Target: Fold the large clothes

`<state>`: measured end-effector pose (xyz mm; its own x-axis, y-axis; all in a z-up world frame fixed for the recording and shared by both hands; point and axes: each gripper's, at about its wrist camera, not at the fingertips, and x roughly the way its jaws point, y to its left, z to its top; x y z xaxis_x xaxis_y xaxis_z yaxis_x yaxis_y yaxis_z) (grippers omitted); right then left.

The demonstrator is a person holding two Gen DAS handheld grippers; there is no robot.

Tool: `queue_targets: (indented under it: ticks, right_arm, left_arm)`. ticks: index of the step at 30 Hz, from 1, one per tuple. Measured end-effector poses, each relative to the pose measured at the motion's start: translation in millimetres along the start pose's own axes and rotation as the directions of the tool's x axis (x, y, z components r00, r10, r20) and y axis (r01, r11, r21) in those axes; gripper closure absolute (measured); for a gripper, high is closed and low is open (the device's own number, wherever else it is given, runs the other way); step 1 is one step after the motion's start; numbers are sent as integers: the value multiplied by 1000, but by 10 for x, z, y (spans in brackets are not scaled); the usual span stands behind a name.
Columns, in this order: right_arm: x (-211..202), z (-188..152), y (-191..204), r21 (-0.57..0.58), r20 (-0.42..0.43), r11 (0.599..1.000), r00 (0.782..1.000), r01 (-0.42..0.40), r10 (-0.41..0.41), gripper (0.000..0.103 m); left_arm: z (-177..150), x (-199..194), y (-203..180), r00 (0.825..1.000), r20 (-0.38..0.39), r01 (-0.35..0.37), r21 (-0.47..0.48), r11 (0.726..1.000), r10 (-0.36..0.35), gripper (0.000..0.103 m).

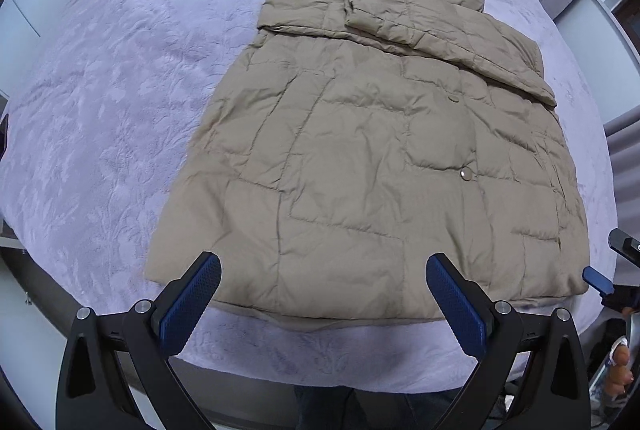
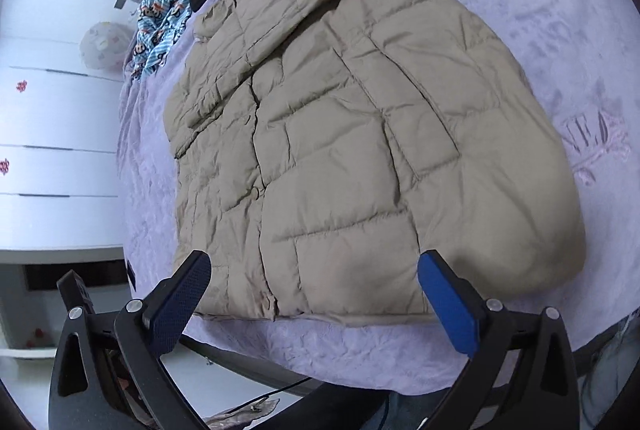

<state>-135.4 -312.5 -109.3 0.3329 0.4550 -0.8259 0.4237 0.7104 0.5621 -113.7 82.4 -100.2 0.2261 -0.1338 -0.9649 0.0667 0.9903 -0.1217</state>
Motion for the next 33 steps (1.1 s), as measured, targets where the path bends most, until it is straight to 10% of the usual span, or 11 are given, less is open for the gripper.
queue_targets:
  ticks: [21,33]
  right_arm:
    - [-36,-472,-539,369,103,922,991,-119,86,0]
    - [3,-616,-810,444,110,876,982,-189,156,0]
  left_arm:
    - [-141,70,462,1000,-13,-2,-27,1000,1,0]
    - [-329,264,1019,952,-10,297,-210,931,-306,0]
